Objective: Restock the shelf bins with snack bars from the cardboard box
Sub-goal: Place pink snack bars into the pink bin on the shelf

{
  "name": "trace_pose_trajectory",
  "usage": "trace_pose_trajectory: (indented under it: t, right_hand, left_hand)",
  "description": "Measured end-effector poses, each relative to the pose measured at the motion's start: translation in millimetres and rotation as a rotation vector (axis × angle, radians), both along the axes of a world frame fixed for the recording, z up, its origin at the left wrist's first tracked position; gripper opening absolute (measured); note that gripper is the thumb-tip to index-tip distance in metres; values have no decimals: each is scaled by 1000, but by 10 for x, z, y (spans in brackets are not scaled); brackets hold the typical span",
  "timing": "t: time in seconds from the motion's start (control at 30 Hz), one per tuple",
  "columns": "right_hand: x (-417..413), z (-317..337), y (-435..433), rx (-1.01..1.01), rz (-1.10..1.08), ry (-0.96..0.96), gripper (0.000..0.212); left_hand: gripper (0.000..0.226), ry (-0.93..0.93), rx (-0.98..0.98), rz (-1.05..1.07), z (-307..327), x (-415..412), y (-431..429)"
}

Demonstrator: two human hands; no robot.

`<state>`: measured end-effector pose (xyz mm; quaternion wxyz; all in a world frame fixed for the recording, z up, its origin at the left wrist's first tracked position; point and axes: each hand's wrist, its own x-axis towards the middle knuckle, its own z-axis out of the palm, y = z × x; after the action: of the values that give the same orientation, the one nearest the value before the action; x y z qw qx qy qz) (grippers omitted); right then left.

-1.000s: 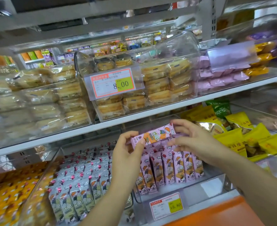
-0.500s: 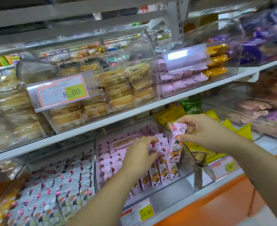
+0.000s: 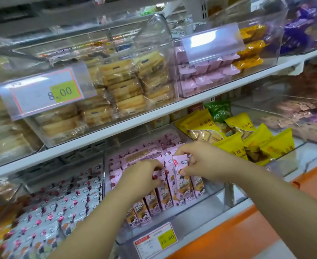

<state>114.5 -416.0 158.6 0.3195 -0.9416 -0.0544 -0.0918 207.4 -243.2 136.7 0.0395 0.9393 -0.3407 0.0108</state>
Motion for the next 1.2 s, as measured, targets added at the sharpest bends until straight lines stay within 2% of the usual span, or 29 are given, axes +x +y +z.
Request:
trace_pose_trajectory:
  t: [0.13, 0.23, 0.47, 0.6, 0.73, 0.97, 1.2]
  right_hand:
    - [60, -29, 114, 39, 39, 59, 50]
    - [88, -34, 198, 53, 50, 118, 50]
    - [179, -187, 293, 42, 68, 189, 45]
    - [231, -320, 309, -9, 94, 165, 47]
    - [276, -403, 301, -10, 81, 169, 49]
    - [292, -428, 285, -53, 78, 176, 47]
    - [257, -387, 276, -207, -11, 157, 44]
  left_hand:
    - [45, 1, -7, -1, -42, -32, 16]
    - [36, 13, -20, -7, -64, -35, 45]
    - [37, 49, -60, -21, -98, -16, 120]
    - [41, 41, -36, -14, -132, -13, 152]
    - [47, -80, 65, -64, -122, -50, 169]
    - [52, -16, 50, -49, -165, 19, 180]
    - [49, -17, 81, -40, -197, 62, 206]
